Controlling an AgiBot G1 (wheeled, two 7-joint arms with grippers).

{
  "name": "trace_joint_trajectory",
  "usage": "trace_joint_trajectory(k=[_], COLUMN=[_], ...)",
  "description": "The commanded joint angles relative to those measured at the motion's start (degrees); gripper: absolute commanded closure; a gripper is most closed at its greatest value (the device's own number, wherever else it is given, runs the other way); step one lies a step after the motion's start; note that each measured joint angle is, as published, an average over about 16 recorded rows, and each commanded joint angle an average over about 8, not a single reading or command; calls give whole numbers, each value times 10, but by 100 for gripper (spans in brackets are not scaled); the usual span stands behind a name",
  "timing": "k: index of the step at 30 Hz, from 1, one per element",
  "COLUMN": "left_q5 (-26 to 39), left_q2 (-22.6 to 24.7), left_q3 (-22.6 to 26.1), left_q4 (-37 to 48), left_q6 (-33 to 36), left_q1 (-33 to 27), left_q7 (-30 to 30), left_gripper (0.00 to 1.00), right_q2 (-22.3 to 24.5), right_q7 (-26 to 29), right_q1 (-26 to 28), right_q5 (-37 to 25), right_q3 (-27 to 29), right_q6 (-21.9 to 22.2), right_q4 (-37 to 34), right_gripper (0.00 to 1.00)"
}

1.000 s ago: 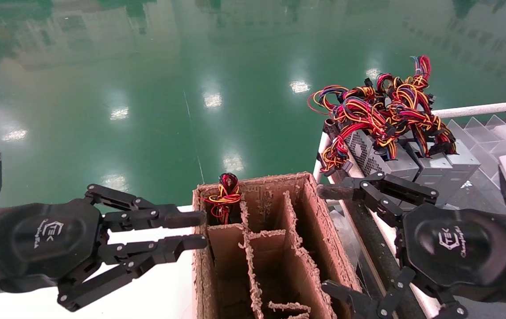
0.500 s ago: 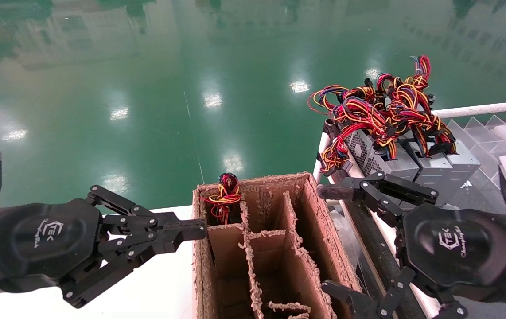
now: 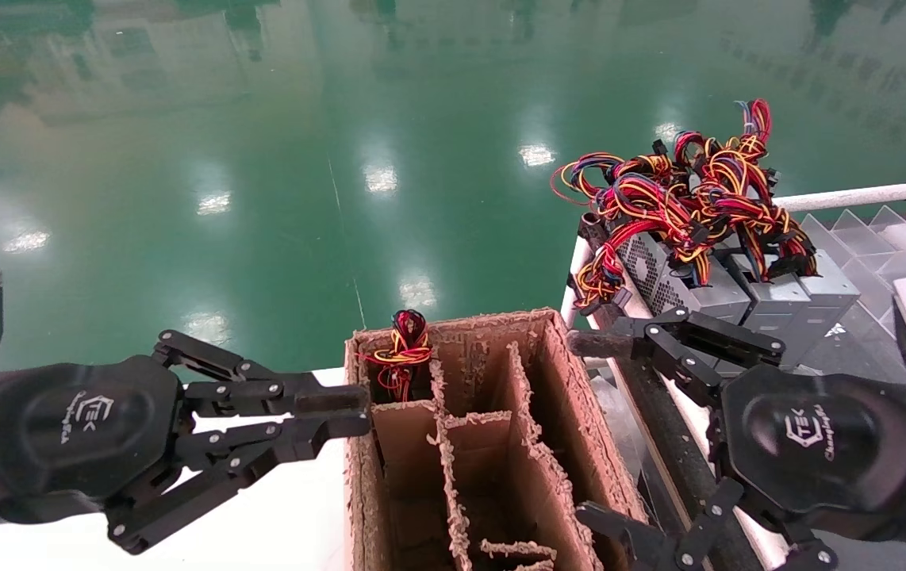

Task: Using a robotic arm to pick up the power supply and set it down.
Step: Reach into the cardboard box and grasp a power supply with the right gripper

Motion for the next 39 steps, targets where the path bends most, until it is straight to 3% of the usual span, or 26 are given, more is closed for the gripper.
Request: trace_joint_trajectory(k=[1,9,20,30,39], left_q5=[0,0,-1,-1,-1], left_q2=[0,0,0,0,0], left_q3=[0,0,1,1,1], left_q4=[0,0,1,1,1], left_q6=[0,0,0,0,0], left_q1=[0,0,0,0,-1], left_q7=[0,0,1,1,1], left_gripper=[0,0,0,0,0], right_q2=[0,-40,-166,-176,-246], right_q7=[0,3,23,24,70], right_q1=[0,24,124,135,188], right_q5=[0,-60,-215,-230,-319], right_q3=[0,-24,-113,-121,-161], right_q6=[1,56,132,135,221], right_q4=[0,-24,-126,-139,-220], right_gripper=[0,0,0,0,0])
